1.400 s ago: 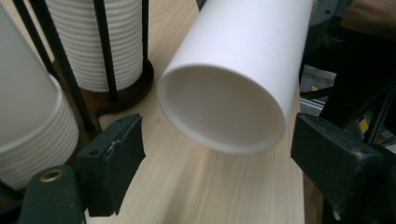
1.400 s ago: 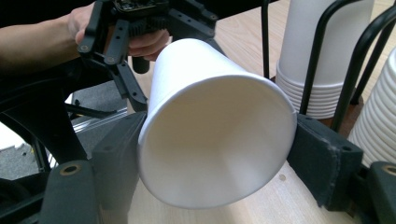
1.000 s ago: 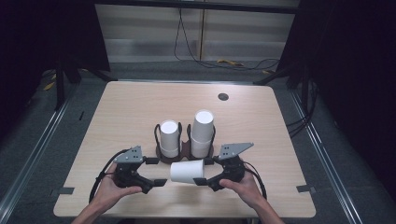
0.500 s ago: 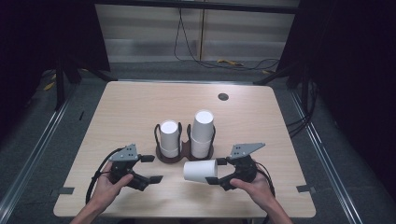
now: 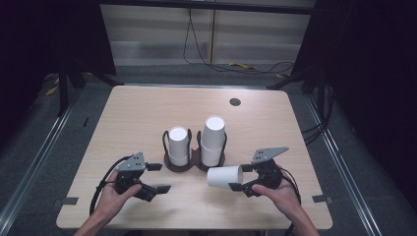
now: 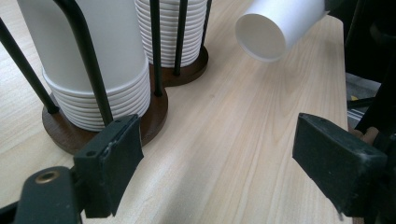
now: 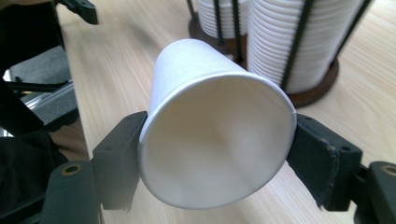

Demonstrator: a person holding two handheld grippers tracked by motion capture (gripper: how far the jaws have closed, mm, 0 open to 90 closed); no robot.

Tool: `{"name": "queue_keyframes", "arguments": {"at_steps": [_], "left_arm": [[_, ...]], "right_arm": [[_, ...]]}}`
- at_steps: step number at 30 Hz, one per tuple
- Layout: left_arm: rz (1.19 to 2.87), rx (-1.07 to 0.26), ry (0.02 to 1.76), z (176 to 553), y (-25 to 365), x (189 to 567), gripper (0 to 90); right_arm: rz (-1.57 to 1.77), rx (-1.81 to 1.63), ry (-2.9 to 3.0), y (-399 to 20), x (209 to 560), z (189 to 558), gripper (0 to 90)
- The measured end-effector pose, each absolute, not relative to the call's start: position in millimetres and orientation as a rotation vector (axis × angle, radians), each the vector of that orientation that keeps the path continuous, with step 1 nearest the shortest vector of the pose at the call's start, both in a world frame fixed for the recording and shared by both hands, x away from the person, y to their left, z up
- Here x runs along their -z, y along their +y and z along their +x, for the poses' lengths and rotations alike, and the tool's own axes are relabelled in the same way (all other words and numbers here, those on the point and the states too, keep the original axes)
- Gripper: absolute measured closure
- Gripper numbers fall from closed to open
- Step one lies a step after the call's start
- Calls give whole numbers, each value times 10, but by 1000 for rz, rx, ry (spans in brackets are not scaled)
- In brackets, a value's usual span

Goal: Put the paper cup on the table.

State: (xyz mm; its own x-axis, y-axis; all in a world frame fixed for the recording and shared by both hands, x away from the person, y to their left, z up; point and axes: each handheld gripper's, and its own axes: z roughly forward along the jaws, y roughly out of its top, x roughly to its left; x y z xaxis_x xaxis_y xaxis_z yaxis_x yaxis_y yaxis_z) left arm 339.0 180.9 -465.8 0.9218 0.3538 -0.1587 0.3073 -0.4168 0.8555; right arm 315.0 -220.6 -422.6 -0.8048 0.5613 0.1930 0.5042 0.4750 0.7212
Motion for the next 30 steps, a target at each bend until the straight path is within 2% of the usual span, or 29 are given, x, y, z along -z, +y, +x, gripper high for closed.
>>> {"name": "queue_keyframes", "arguments": {"at_steps": [10,30], "left_arm": [[2049,-66,477,3393,1807,4671,158],[2048,-85,493,3406,1855,4680,158]], "right_arm": [[1035,-1138,2622,-2379,4196,3216,240],[1190,-880,2583,-2664,3995,3634,233]]}}
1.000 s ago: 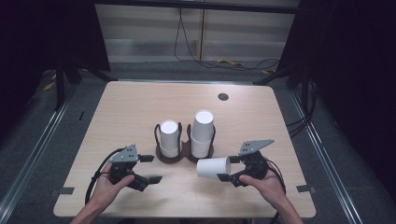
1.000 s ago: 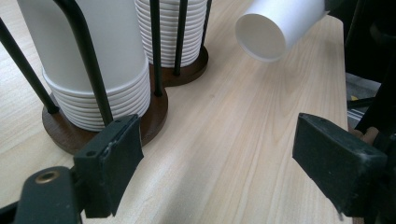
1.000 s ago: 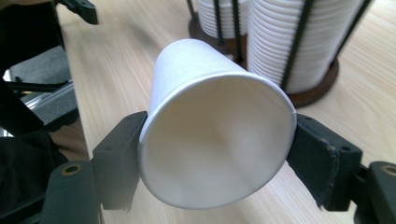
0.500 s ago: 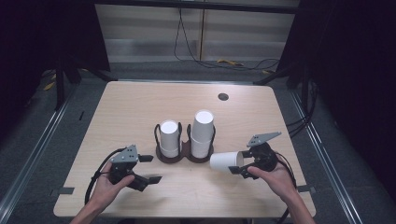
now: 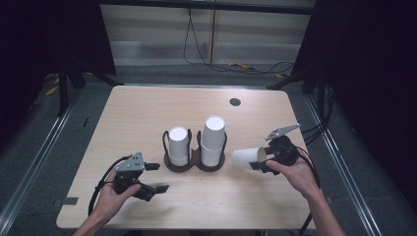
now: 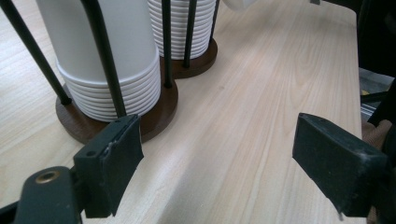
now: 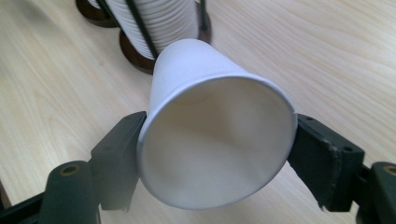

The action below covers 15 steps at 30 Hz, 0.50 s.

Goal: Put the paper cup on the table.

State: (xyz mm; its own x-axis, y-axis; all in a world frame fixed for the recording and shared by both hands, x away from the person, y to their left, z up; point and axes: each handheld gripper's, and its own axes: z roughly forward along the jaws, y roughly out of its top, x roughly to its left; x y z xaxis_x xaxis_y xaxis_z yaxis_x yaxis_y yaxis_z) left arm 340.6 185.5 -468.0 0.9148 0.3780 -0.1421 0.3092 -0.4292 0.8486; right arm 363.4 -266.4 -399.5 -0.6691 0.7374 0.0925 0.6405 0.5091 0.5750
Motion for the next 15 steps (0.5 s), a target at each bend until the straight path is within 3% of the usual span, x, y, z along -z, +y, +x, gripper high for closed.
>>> {"name": "queue_keyframes", "arguments": {"at_steps": [15], "left_arm": [[2051,-79,492,3410,1865,4690,158]], "right_arm": [[1252,-500,2620,-2662,3891,4000,221]]}}
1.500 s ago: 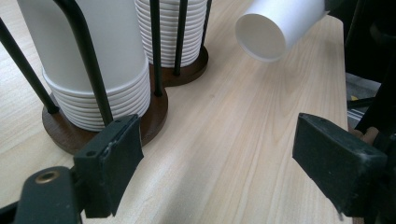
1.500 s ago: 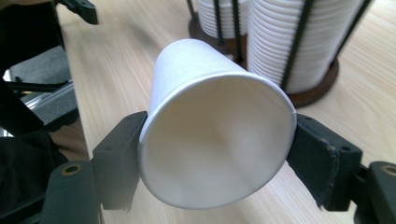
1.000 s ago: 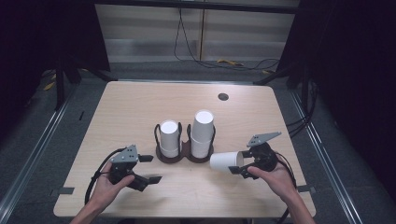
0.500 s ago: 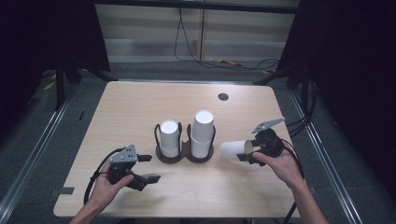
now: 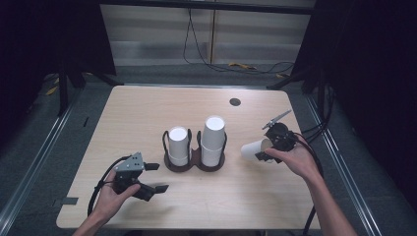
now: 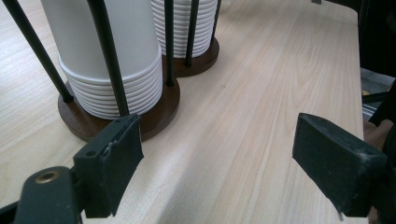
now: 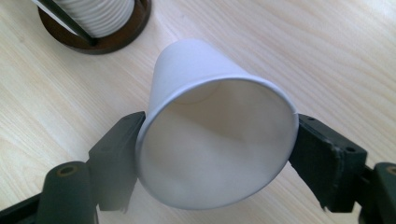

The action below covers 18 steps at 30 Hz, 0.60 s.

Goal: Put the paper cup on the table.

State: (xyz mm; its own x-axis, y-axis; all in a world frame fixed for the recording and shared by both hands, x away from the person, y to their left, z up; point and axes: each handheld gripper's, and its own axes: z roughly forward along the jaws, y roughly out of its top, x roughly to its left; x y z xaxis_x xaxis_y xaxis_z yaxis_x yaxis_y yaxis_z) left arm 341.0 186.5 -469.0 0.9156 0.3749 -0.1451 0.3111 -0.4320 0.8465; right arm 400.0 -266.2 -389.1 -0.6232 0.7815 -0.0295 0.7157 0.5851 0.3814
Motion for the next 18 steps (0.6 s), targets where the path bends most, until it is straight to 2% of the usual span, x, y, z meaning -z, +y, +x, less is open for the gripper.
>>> {"name": "queue_keyframes", "arguments": {"at_steps": [18], "left_arm": [[2053,-78,492,3408,1868,4694,158]], "right_arm": [[1267,-294,2652,-2579,3902,4259,200]]}}
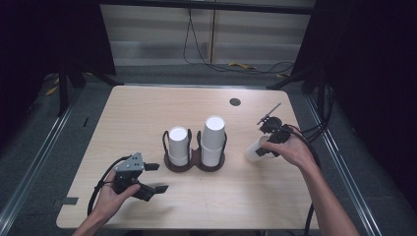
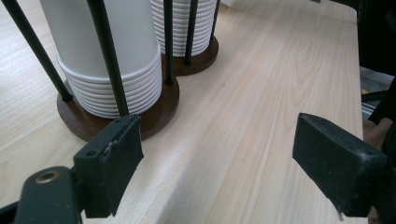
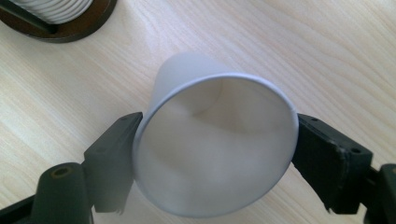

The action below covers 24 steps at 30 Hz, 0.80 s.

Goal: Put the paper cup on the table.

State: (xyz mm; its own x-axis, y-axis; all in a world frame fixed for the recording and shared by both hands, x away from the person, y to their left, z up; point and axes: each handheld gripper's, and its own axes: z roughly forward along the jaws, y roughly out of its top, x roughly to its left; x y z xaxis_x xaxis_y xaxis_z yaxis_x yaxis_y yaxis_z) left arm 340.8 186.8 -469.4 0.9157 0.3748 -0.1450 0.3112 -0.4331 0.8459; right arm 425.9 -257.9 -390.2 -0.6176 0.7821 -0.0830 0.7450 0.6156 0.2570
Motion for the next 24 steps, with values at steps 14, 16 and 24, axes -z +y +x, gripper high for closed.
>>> {"name": "queue_keyframes", "arguments": {"at_steps": [14,16,24], "left_arm": [[2057,-80,489,3410,1884,4703,158],[2054,-80,493,3410,1882,4707,158],[2055,-81,493,3408,1885,4712,158]], "right_arm": [[1267,-299,2616,-2428,3970,4398,196],[1274,-309,2608,-2400,3982,4406,194],[1266,-338,2602,-2356,4039,4392,176]]}}
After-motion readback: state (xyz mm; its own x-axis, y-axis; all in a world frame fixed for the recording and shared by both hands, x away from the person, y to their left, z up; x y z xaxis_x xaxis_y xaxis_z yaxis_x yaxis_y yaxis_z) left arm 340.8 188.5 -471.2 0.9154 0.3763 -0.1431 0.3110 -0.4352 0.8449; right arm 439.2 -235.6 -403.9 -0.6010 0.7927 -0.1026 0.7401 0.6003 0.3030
